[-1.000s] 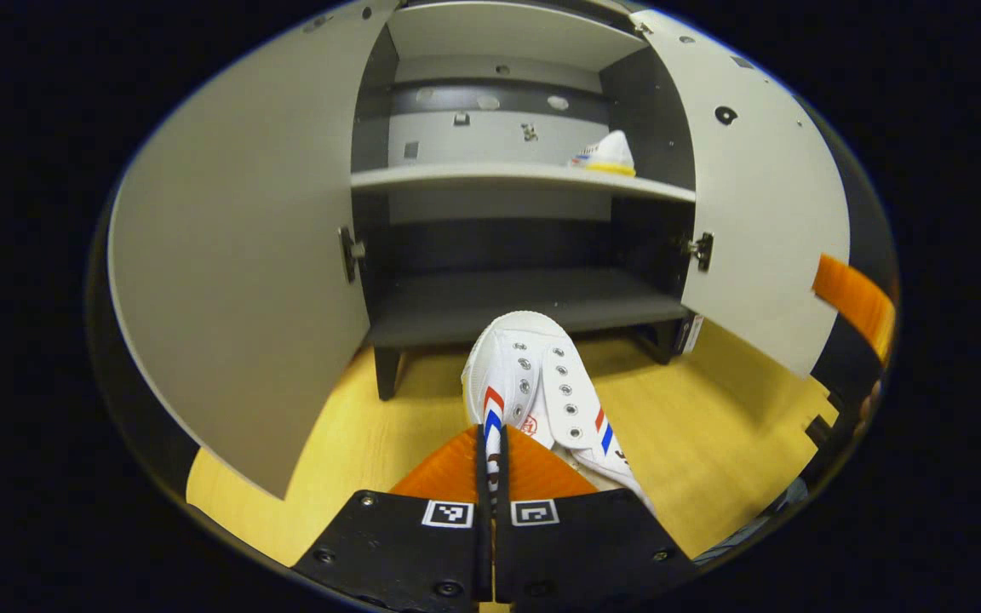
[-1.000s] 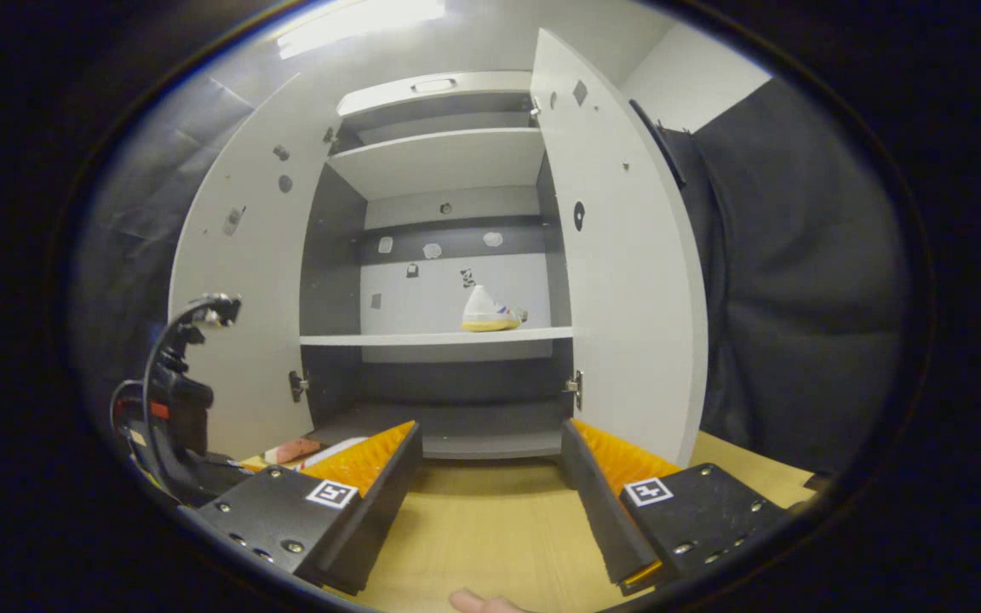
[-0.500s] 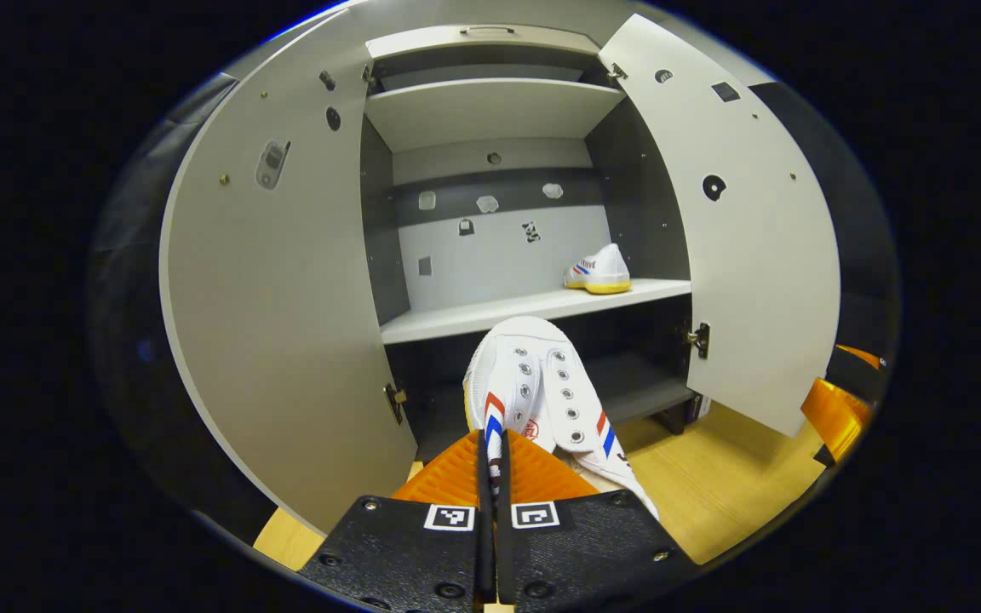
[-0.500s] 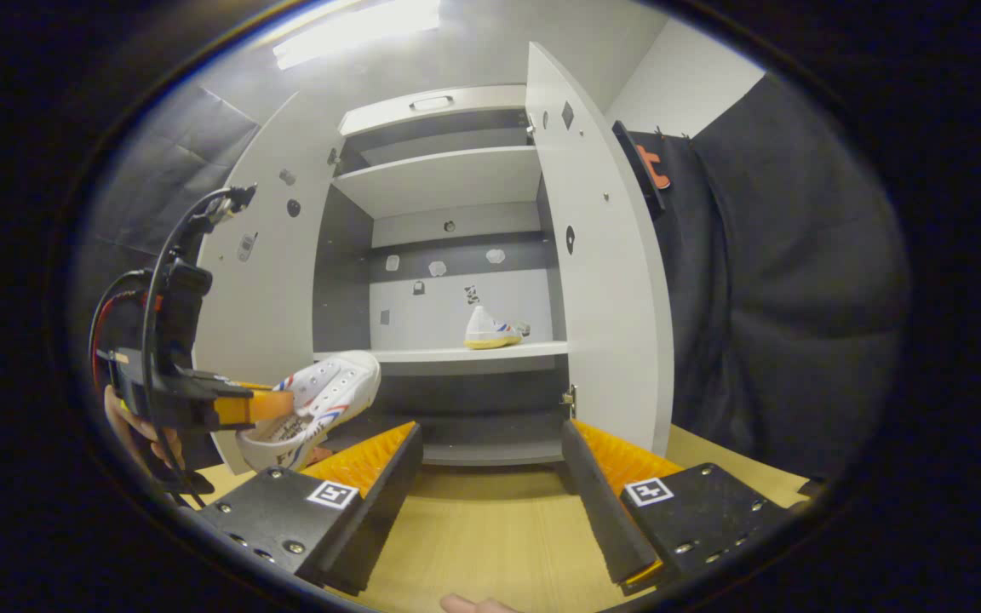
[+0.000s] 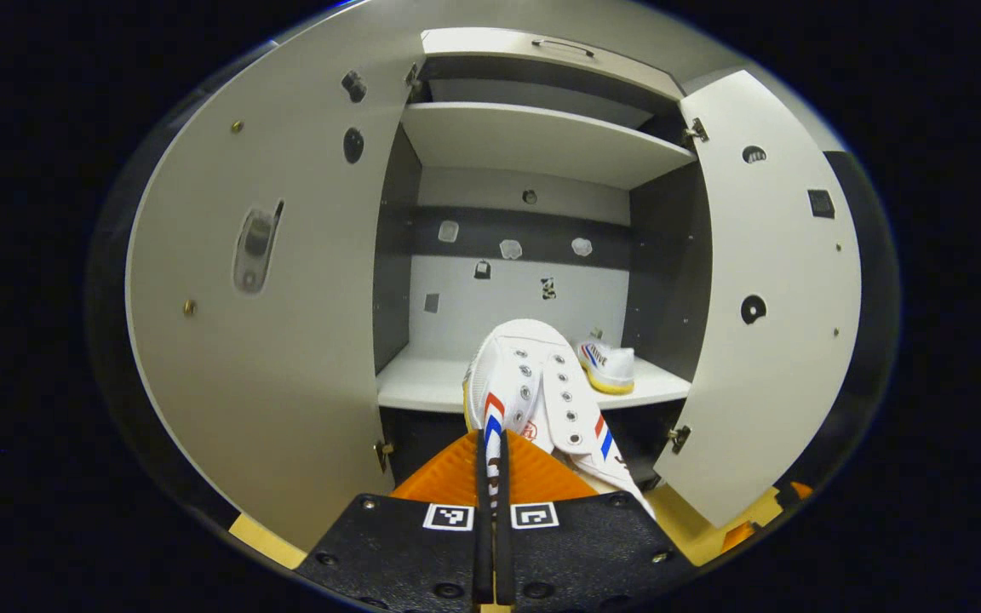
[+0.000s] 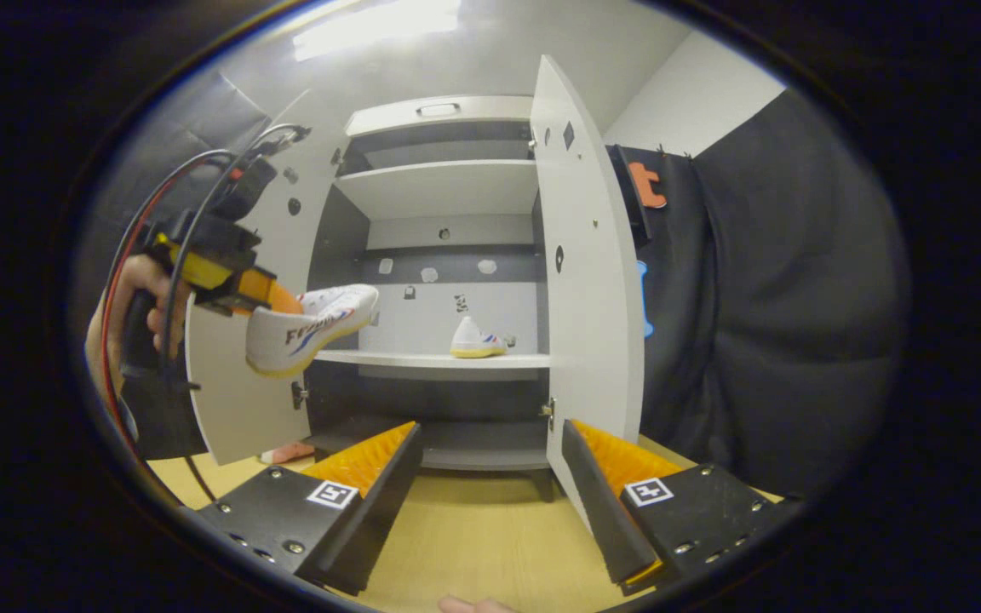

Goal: Grab one shoe with the right hand and put it into the shoe cabinet, grab the other shoe with the left hand and put it into the shoe cabinet; then close the right door with the right hand and the left door with the left hand.

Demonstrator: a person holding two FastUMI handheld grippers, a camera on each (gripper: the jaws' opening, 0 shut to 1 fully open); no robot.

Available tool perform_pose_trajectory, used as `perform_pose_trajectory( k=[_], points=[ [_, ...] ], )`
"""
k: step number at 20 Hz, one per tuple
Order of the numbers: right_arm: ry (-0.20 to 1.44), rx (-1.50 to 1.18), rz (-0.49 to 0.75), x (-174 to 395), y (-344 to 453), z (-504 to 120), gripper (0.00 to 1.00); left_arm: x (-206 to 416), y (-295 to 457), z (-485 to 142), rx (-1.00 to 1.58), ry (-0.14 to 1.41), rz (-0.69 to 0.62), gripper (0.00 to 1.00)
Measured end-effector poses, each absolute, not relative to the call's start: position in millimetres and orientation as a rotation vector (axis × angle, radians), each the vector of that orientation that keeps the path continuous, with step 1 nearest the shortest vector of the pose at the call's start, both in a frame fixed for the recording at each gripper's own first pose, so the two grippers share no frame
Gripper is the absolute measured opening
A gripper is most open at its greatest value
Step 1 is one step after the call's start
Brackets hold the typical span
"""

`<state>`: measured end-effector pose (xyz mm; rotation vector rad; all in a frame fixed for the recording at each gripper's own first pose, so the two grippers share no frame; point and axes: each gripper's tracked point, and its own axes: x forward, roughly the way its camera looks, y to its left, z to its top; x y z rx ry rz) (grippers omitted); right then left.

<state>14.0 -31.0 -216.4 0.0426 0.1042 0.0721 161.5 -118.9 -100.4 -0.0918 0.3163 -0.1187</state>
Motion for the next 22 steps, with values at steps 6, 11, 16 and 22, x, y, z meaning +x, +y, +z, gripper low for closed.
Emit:
perform_pose_trajectory(
  k=[6, 11, 16, 22],
  points=[
    [0.108, 0.04, 0.09, 16, -21, -221, 0.98, 222, -108, -25, -0.057, 0.266, -0.066, 0.02],
    [0.099, 0.075, 0.094, 15, -21, -219, 0.98, 287, -111, -11, -0.128, 0.266, -0.056, 0.02],
    [0.074, 0.124, 0.091, 14, -28, -211, 0.98, 349, -119, -76, -0.155, 0.365, -0.008, 0.02],
    [0.074, 0.112, 0.124, 18, -17, -217, 0.98, 378, -119, -153, -0.14, 0.54, 0.03, 0.02]
  ],
)
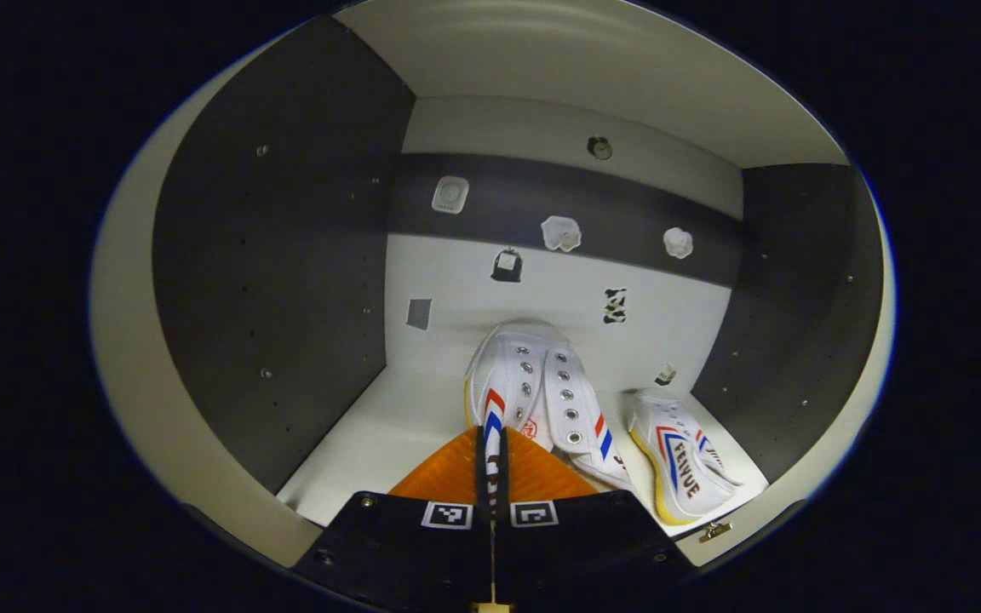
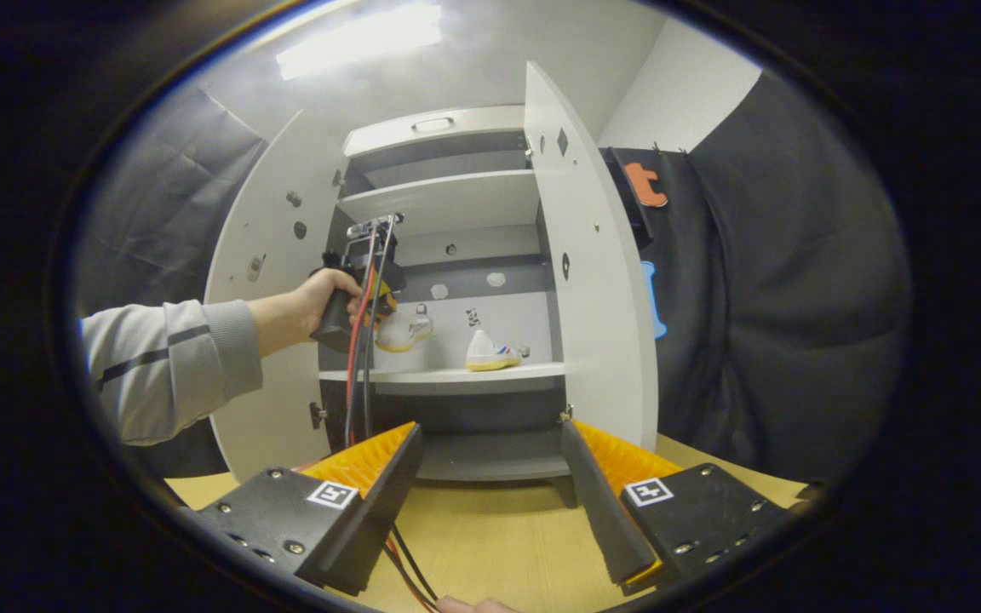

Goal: Grab one shoe with the right hand and put it into the shoe cabinet, grab the other shoe with the left hand and put it into the shoe cabinet; then close the right door with the right hand and the left door with the left hand.

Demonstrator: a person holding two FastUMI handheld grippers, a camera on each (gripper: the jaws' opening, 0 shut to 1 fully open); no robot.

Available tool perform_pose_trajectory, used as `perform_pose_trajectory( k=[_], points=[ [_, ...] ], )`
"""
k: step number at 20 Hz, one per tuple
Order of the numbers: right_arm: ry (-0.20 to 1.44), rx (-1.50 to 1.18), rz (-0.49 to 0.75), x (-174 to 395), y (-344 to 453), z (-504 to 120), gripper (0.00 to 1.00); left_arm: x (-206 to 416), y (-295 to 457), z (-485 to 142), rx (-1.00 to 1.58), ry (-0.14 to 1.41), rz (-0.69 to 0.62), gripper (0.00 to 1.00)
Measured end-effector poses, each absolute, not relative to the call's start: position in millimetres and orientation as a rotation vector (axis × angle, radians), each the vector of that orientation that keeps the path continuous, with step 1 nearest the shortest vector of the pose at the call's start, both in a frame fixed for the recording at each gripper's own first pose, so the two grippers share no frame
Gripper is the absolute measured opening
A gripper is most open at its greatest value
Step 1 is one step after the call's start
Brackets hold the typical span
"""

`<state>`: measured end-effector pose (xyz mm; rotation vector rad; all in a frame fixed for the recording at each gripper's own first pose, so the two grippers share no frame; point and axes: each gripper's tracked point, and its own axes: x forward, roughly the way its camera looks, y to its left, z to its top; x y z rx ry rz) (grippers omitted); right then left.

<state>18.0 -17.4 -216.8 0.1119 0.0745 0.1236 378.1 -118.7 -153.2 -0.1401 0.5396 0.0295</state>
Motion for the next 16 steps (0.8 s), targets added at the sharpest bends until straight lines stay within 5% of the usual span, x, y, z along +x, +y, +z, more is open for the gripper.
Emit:
perform_pose_trajectory(
  k=[5, 8, 10, 11, 13, 15, 16],
  points=[
    [0.099, 0.082, 0.165, 22, 0, -229, 0.98, 392, -102, -209, -0.061, 0.642, 0.037, 0.02],
    [0.098, 0.092, 0.142, 24, -5, -229, 0.98, 394, -108, -202, -0.074, 0.62, -0.049, 0.08],
    [0.079, 0.119, 0.125, 23, -11, -222, 0.98, 399, -88, -189, -0.006, 0.56, 0.001, 0.22],
    [0.076, 0.126, 0.125, 24, -11, -220, 0.98, 392, -92, -186, -0.016, 0.562, -0.001, 0.17],
    [0.089, 0.109, 0.128, 21, -11, -221, 0.98, 378, -90, -176, -0.015, 0.542, -0.013, 0.39],
    [0.106, 0.087, 0.115, 20, -14, -222, 0.98, 363, -79, -166, 0.015, 0.522, 0.036, 0.81],
    [0.104, 0.078, 0.108, 19, -16, -220, 0.98, 355, -81, -155, 0.004, 0.487, 0.027, 0.88]
  ],
)
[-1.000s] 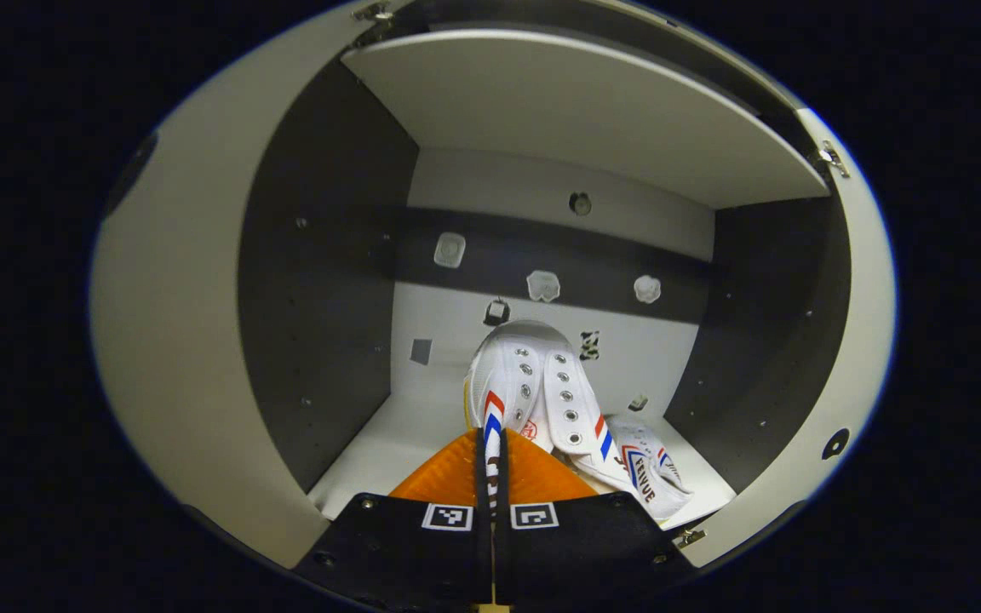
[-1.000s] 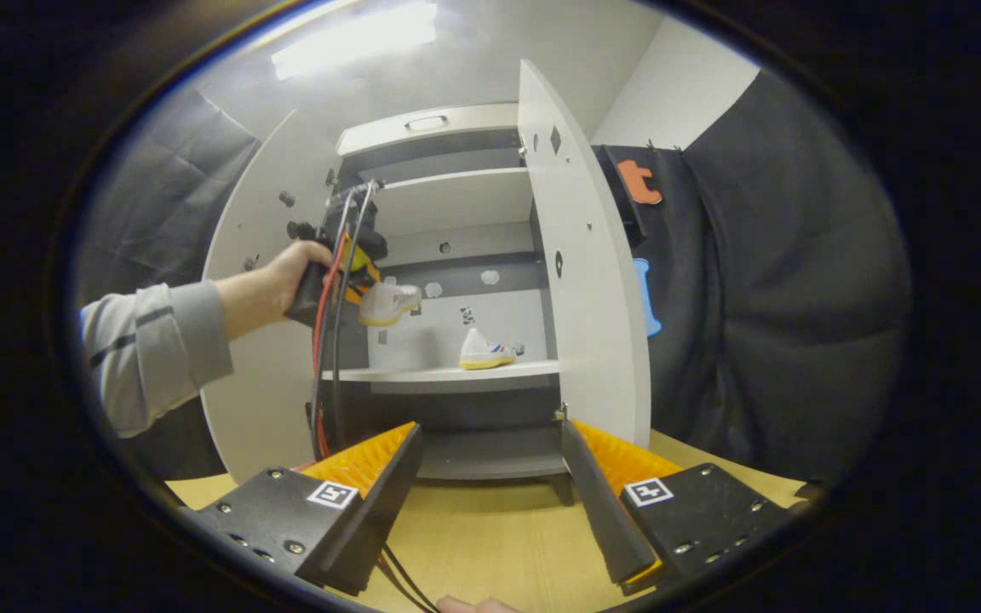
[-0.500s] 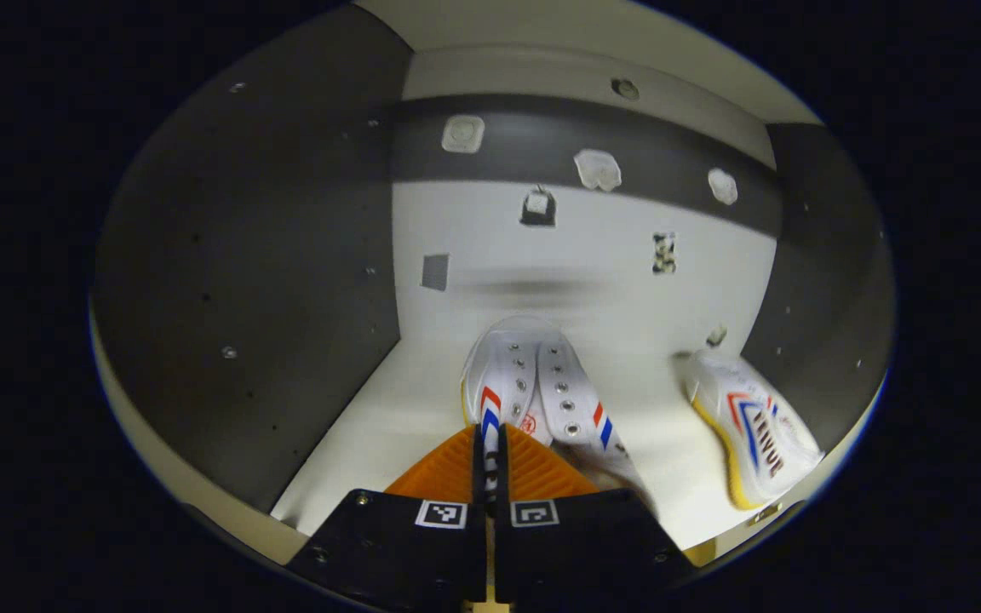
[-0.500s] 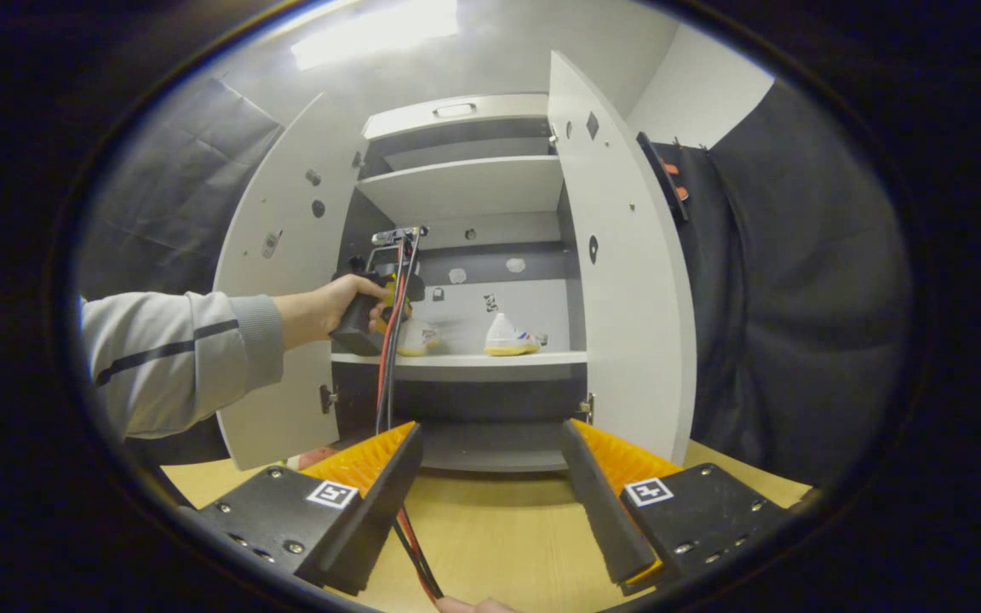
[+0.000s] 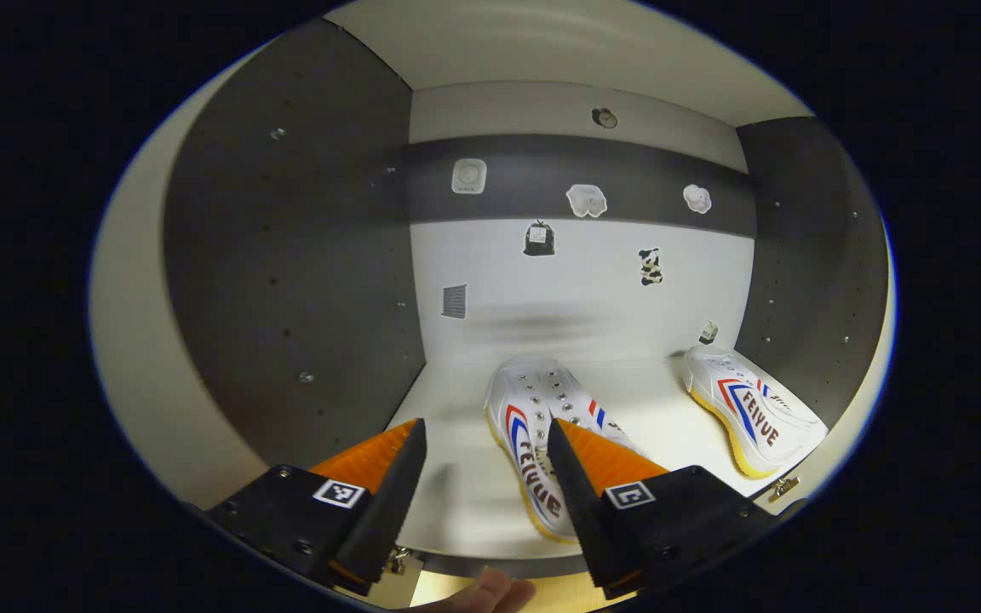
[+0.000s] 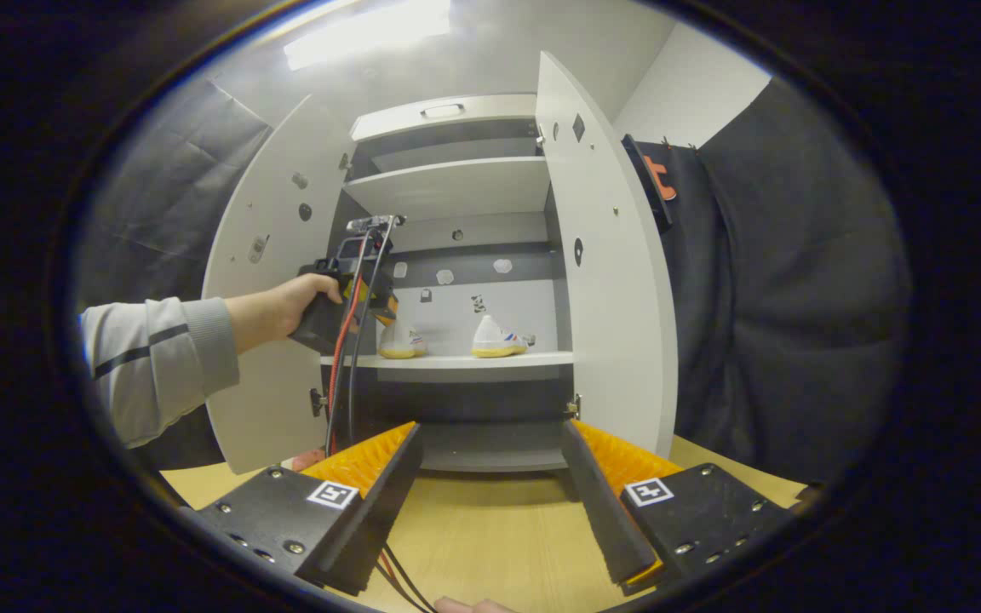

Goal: Grab one shoe with the right hand and put it into the shoe cabinet, grab the other shoe with the left hand and put it into the shoe cabinet; then close the right door with the right hand and the left door with the left hand.

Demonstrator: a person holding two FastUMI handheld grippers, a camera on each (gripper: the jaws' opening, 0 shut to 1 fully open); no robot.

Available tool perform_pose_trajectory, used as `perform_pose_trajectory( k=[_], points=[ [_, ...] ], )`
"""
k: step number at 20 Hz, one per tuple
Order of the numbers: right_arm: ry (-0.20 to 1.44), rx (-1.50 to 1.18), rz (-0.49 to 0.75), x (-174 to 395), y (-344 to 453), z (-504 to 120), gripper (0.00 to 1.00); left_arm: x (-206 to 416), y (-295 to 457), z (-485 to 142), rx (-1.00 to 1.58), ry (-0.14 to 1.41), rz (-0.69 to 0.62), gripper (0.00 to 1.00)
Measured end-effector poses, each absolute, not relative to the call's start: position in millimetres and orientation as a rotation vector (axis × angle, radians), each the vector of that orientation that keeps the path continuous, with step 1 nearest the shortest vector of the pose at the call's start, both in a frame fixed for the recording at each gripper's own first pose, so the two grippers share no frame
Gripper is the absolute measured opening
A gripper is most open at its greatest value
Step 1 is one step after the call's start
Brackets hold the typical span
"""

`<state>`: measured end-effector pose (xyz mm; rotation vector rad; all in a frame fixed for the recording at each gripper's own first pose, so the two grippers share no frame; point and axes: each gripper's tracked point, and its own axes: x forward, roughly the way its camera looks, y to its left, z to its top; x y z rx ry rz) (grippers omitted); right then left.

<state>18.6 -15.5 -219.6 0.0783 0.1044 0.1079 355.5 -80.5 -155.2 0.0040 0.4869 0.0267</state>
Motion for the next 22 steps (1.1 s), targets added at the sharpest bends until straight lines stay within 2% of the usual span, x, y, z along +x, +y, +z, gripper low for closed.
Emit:
perform_pose_trajectory(
  k=[2, 5, 9, 12, 14, 15, 16, 17, 22],
  points=[
    [0.095, 0.067, 0.105, 15, -16, -214, 0.98, 334, -90, -134, -0.024, 0.428, -0.013, 0.99],
    [0.097, 0.143, 0.186, 2, 5, -203, 0.99, 287, -102, -108, -0.009, 0.376, -0.093, 0.99],
    [0.055, 0.129, 0.197, -9, 10, -184, 0.98, 207, -99, -71, 0.062, 0.261, -0.099, 0.98],
    [-0.053, 0.206, 0.285, -20, 24, -151, 0.98, 141, -90, -58, 0.125, 0.217, -0.105, 0.98],
    [-0.079, 0.234, 0.24, -20, 9, -144, 0.99, 96, -70, -62, 0.13, 0.223, -0.082, 0.97],
    [-0.066, 0.225, 0.216, -19, 3, -146, 0.98, 82, -68, -58, 0.085, 0.203, -0.081, 1.0],
    [-0.046, 0.204, 0.205, -18, 2, -147, 0.98, 72, -64, -60, 0.041, 0.2, -0.077, 0.98],
    [-0.018, 0.17, 0.19, -16, -2, -151, 0.98, 59, -54, -64, -0.005, 0.207, -0.066, 1.0],
    [0.057, -0.072, 0.123, -21, -37, -142, 0.98, 27, -35, -90, -0.073, 0.186, -0.081, 0.97]
  ],
)
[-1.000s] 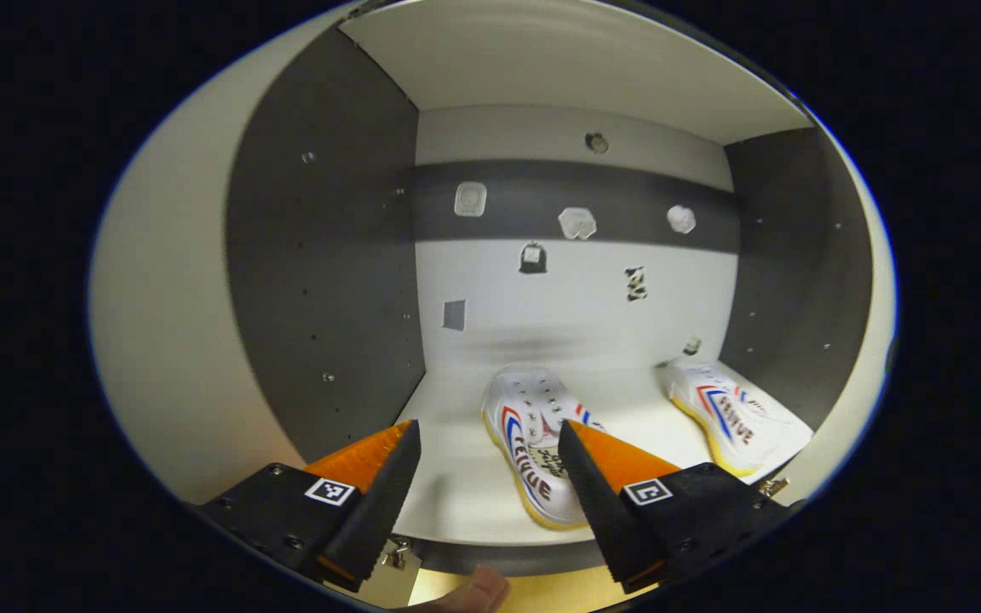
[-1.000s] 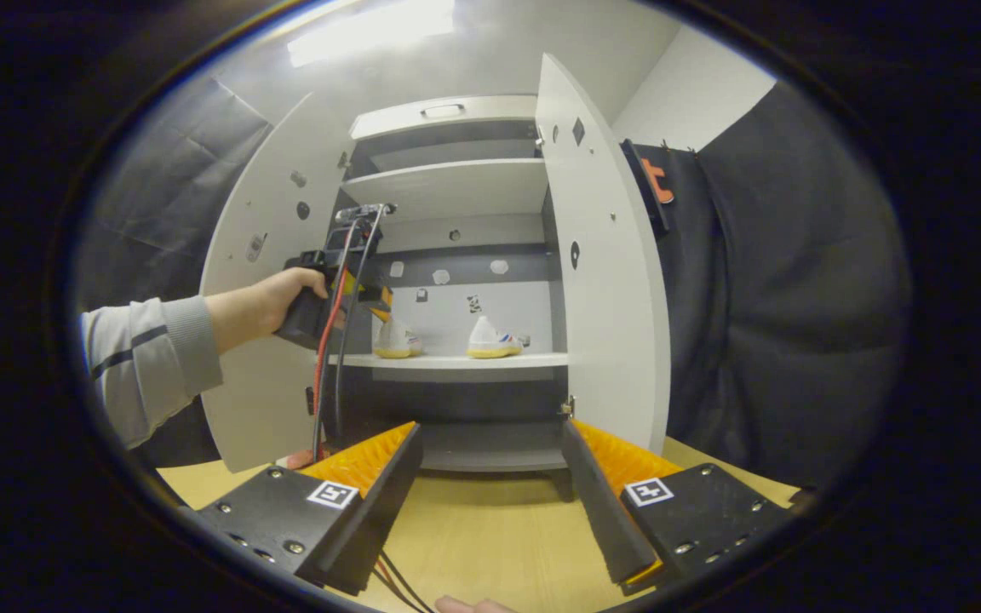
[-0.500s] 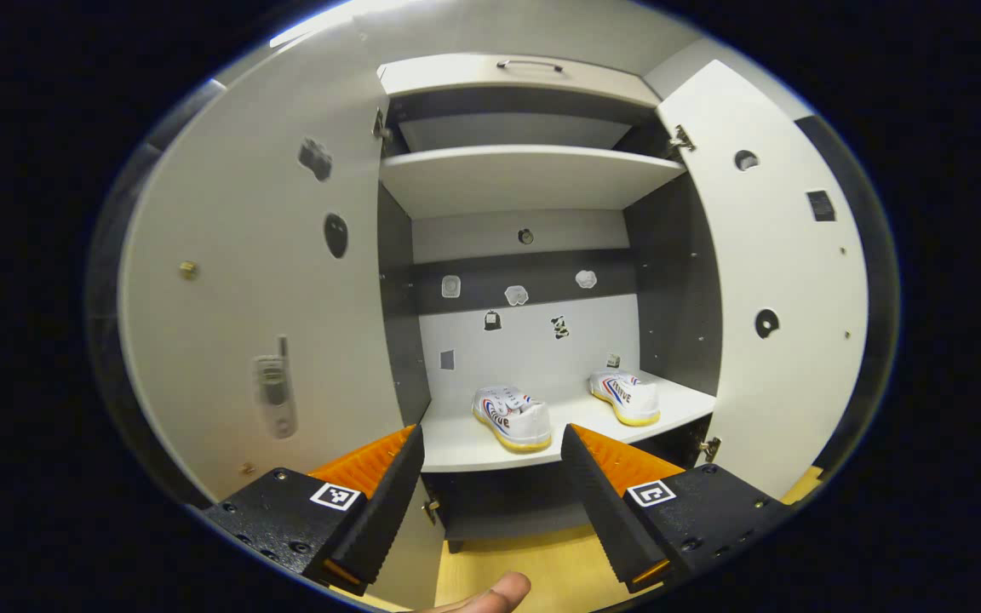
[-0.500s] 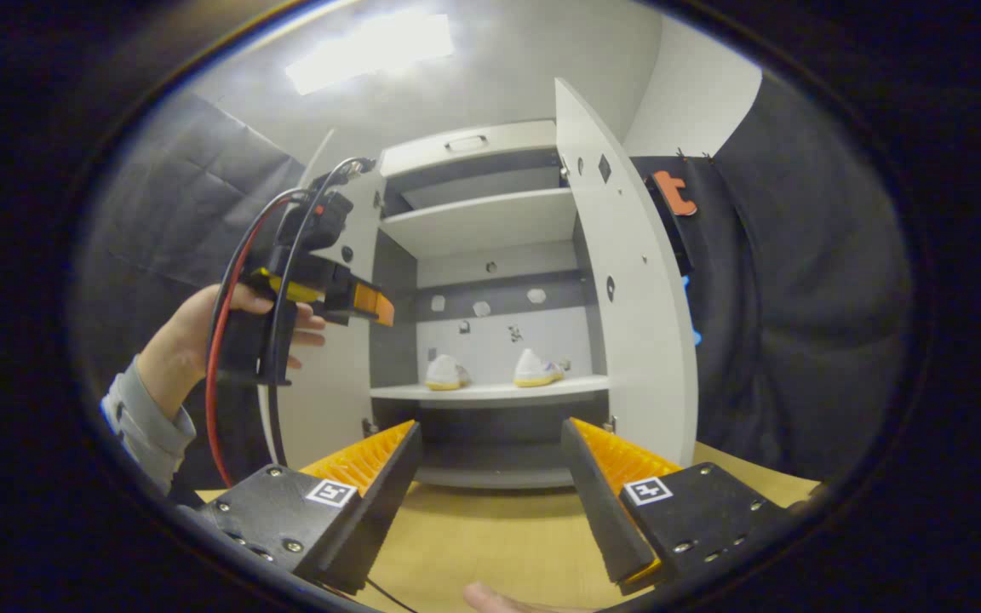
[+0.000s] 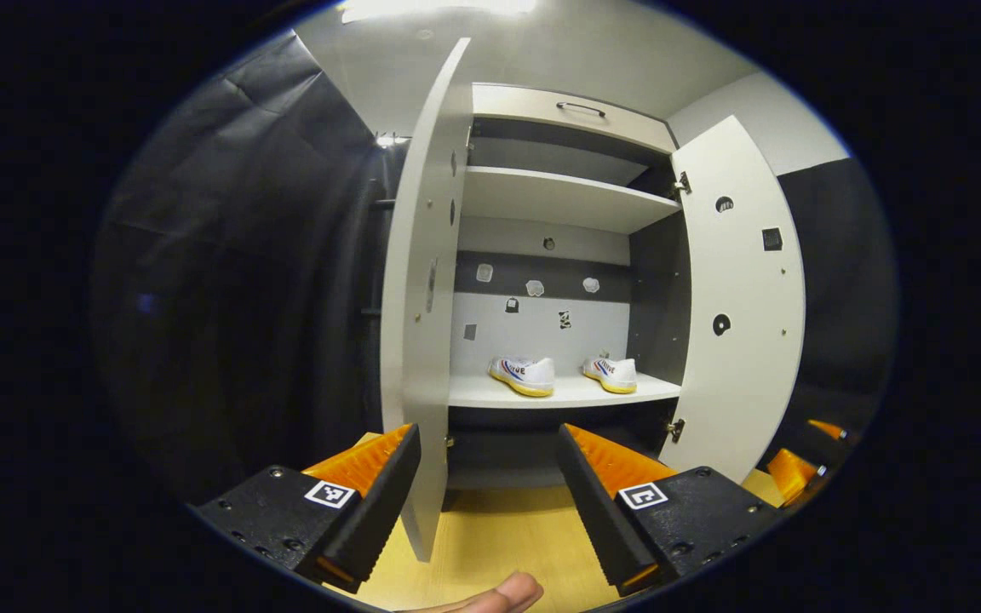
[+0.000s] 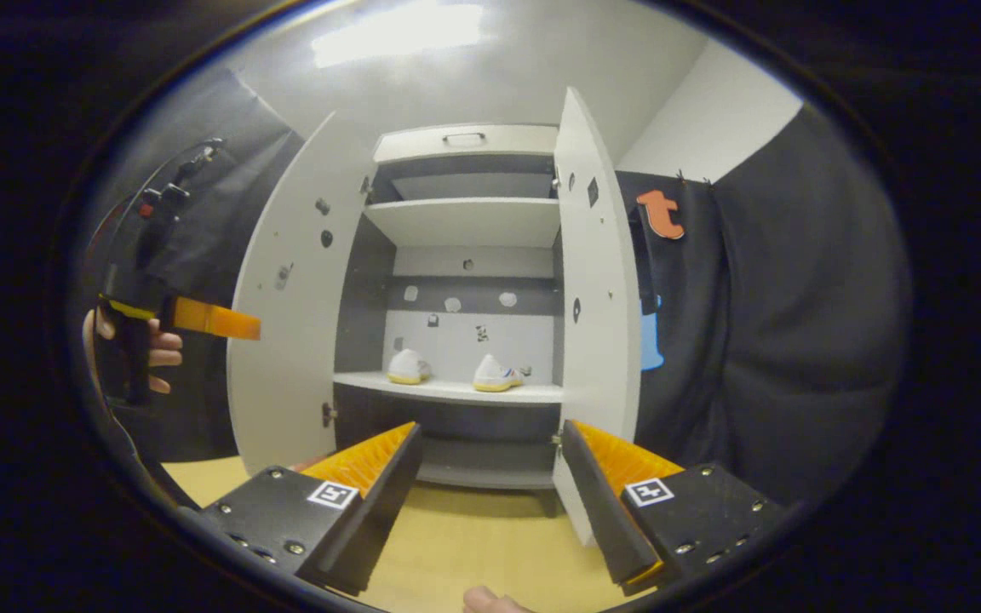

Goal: Grab one shoe with the right hand and put it into the shoe cabinet, grab the other shoe with the left hand and put it into the shoe cabinet; then close the right door with the right hand and the left door with the left hand.

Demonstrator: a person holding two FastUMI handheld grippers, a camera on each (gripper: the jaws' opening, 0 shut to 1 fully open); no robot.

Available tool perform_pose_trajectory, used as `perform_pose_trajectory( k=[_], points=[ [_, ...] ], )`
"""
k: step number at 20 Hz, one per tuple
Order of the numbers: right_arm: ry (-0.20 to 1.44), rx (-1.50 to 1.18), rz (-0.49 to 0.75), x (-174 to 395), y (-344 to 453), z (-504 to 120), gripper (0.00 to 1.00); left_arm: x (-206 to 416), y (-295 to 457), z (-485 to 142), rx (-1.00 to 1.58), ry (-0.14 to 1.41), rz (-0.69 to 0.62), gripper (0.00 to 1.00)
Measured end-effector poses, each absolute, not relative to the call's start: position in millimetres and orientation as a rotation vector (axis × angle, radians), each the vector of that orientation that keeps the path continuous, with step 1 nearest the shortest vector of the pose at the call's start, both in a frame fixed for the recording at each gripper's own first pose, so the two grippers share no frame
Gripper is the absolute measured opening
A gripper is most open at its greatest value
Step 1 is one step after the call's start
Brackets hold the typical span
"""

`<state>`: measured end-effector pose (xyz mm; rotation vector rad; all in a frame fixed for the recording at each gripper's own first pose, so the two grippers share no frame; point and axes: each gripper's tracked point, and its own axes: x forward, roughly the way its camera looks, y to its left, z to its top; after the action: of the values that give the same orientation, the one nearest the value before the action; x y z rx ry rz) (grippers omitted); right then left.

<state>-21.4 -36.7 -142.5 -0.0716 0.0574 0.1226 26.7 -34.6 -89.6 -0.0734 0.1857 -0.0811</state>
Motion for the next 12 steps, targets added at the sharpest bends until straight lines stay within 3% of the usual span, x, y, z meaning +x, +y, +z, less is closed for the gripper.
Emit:
perform_pose_trajectory(
  k=[1, 2, 4, 6, 12],
  points=[
    [0.048, -0.107, 0.113, -24, -46, -129, 0.98, 24, -30, -92, -0.073, 0.168, -0.074, 0.93],
    [0.039, -0.134, 0.102, -28, -57, -114, 0.98, 19, -27, -91, -0.078, 0.152, -0.067, 0.97],
    [0.03, -0.169, 0.069, -34, -81, -86, 0.98, 2, -26, -89, -0.096, 0.122, -0.071, 0.94],
    [0.031, -0.202, 0.05, -38, -102, -61, 0.98, -12, -25, -85, -0.109, 0.101, -0.094, 0.96],
    [0.135, -0.183, 0.042, -30, -174, -33, 0.98, -42, -9, -69, -0.086, 0.043, -0.095, 0.94]
  ],
)
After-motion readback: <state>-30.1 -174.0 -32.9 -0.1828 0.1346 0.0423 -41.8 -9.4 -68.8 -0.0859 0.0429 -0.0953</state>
